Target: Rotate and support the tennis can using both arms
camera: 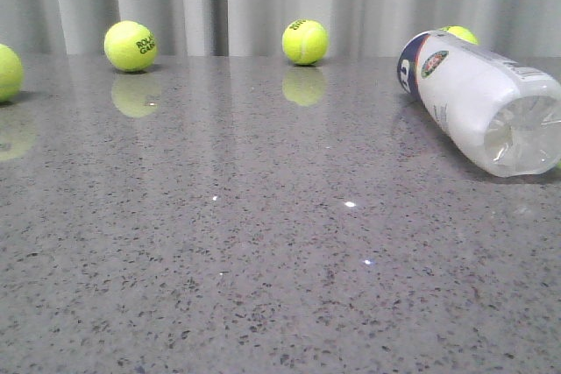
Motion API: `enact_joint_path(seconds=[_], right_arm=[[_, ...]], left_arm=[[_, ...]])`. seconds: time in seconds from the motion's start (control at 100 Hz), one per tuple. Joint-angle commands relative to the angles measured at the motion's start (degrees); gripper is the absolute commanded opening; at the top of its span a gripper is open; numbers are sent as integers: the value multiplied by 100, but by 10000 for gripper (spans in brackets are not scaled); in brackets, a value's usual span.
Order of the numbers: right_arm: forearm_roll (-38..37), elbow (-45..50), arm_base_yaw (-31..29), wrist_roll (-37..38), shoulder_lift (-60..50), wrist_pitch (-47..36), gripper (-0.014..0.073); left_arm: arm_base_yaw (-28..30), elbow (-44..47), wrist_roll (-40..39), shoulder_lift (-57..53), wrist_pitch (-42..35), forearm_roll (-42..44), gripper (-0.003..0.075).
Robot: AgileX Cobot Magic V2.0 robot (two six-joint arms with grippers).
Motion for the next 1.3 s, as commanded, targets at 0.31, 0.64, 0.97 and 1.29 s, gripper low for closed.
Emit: enact_joint_path(seconds=[0.31,0.64,0.97,1.29], right_arm=[[-41,-267,-37,-1,-123,-500,-68],[-41,-2225,-37,2,495,1328,-68],[-41,-4796,-37,-79,2725,4426,-68],[-41,-5545,-37,-79,4156,5075,-66]], left_arm=[[11,271,-62,-228,-430,-2,-21],[11,271,-62,-228,-430,-2,-21],[11,271,-62,-228,-430,-2,-21],[11,271,-62,-228,-430,-2,-21]])
